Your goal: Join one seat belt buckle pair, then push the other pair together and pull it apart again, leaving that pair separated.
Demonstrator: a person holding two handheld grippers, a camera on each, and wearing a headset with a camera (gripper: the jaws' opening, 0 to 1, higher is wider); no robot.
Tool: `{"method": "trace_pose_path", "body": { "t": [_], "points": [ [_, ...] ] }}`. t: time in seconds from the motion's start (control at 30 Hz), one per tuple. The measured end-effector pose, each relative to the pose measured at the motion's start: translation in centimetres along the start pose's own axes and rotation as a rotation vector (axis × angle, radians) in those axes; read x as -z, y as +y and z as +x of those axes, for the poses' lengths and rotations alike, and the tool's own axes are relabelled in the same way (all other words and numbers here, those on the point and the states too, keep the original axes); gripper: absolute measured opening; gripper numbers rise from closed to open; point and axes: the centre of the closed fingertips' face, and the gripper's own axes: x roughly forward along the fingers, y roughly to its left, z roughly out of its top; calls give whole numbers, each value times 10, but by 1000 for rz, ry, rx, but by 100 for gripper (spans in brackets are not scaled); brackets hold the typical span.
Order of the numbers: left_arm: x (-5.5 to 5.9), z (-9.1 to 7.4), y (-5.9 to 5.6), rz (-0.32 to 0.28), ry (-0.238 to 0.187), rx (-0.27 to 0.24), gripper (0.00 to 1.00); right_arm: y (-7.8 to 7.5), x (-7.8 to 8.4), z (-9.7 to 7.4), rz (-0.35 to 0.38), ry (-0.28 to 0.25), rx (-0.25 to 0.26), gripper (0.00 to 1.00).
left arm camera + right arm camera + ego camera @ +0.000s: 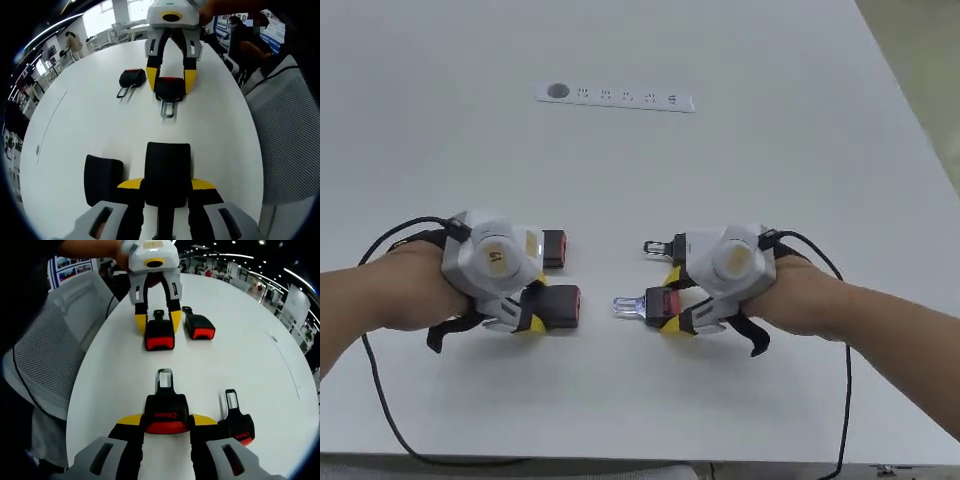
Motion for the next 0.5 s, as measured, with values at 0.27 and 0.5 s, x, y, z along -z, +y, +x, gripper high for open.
{"method": "trace_pose_path", "body": {
  "t": [0.27, 0.5],
  "points": [
    [3, 2, 2, -2, 5, 0, 34, 2, -1, 2, -9, 34, -5, 32],
    [1, 1, 0, -4, 9, -5, 34, 10, -12, 9, -10, 37, 1, 32]
  ]
}}
